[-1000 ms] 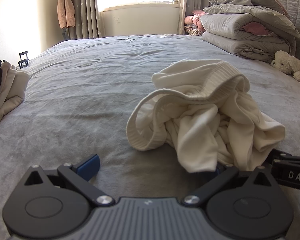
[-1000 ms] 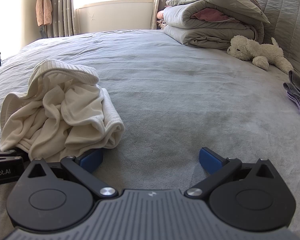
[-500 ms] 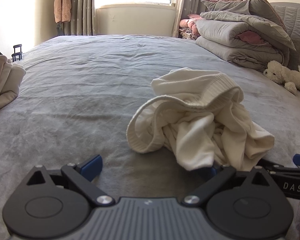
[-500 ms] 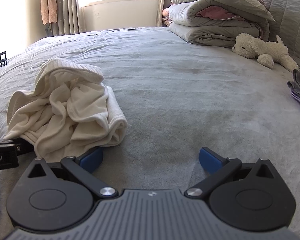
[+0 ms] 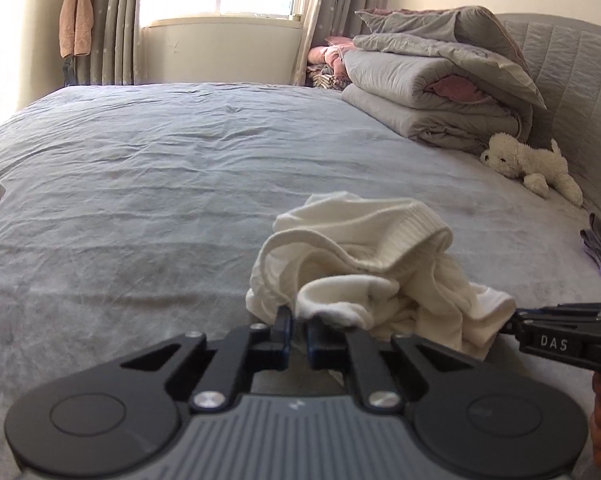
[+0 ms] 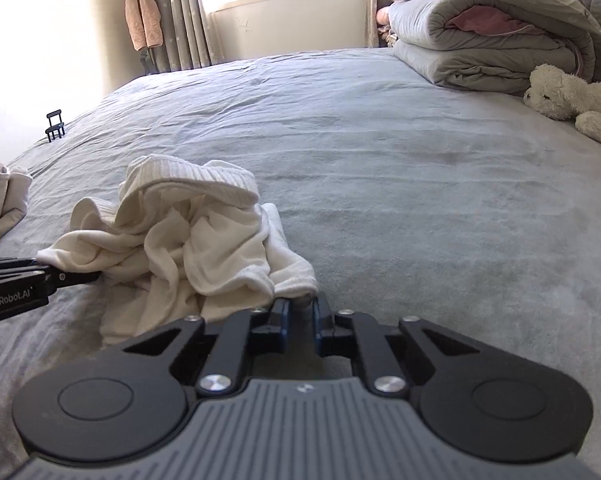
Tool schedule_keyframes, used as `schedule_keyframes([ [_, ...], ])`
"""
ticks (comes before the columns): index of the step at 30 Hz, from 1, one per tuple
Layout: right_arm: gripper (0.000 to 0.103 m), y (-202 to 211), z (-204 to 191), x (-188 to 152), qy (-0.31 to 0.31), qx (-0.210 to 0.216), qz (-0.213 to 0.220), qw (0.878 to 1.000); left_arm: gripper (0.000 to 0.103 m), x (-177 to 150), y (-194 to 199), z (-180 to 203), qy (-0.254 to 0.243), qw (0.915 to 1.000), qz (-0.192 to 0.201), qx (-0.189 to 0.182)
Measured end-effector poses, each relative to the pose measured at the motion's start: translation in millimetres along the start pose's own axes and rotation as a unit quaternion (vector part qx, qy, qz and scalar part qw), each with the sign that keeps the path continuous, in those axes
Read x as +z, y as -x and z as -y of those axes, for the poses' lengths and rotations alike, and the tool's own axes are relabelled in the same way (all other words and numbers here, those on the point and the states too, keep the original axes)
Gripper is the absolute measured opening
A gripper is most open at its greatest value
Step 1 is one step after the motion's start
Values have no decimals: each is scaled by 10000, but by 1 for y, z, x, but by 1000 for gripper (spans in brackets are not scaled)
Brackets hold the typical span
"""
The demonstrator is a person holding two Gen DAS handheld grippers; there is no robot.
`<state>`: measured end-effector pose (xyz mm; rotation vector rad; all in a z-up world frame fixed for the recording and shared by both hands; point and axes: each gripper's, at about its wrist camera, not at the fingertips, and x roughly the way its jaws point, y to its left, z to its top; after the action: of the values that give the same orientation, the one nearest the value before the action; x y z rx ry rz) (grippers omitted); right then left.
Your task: Fold clothes
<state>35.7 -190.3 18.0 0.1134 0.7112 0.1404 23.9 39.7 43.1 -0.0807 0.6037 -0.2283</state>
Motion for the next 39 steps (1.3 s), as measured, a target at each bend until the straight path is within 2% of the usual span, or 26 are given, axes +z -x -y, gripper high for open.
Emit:
schedule_keyframes([
  [2, 12, -7, 3, 15, -121, 111, -224, 9996, 7, 9, 7, -11, 193, 9997, 159, 9],
  [3, 20, -12, 7, 21, -243, 192, -348, 9989, 7, 9, 7, -14, 229, 9996, 136, 36],
  [5, 23, -22, 15, 32, -528, 341, -551, 9965, 7, 11, 6, -20, 300, 9995, 88, 90],
  [6, 24, -26, 17, 35, -625, 371, -586, 9956, 7, 12, 5, -23, 336, 9993, 64, 117],
  [9, 35, -31, 19, 31, -832, 404, -561, 9941, 7, 14, 3, -32, 443, 9988, -7, 199],
  [11, 40, -30, 13, 28, -780, 335, -488, 9952, 7, 15, 2, -38, 515, 9983, -54, 253],
  [14, 38, -9, 10, 33, -453, 136, 55, 9989, 8, 14, 1, -37, 480, 9985, -179, 194],
  [16, 6, 6, 9, 37, -214, -6, 465, 9987, 8, 13, 1, -36, 431, 9987, -207, 164],
  [20, 0, 37, 8, 45, 266, -288, 1283, 9910, 8, 14, 5, -41, 534, 9984, -164, 56],
  [23, 0, 60, 7, 51, 623, -499, 1888, 9788, 7, 21, 16, -44, 668, 9977, -4, -118],
  [26, 0, 84, 6, 57, 978, -706, 2483, 9612, 7, 27, 27, -48, 779, 9967, 161, -175],
  [27, 1, 84, 7, 57, 974, -699, 2480, 9613, 7, 28, 30, -50, 847, 9961, 190, -170],
  [30, 13, 68, 14, 52, 677, -498, 2009, 9760, 7, 29, 31, -63, 1095, 9938, 182, -37],
  [33, 14, 52, 20, 47, 378, -296, 1529, 9871, 7, 30, 33, -74, 1291, 9915, 164, 54],
  [35, 19, 42, 24, 44, 178, -160, 1206, 9924, 7, 32, 35, -78, 1314, 9911, 210, 96],
  [36, 32, 37, 27, 43, 77, -92, 1044, 9945, 7, 32, 37, -78, 1300, 9912, 229, 120],
  [37, 57, 31, 29, 41, -23, -24, 881, 9961, 8, 32, 37, -79, 1289, 9913, 223, 144],
  [39, 76, 21, 33, 38, -224, 112, 555, 9981, 11, 33, 37, -80, 1326, 9910, 162, 133],
])
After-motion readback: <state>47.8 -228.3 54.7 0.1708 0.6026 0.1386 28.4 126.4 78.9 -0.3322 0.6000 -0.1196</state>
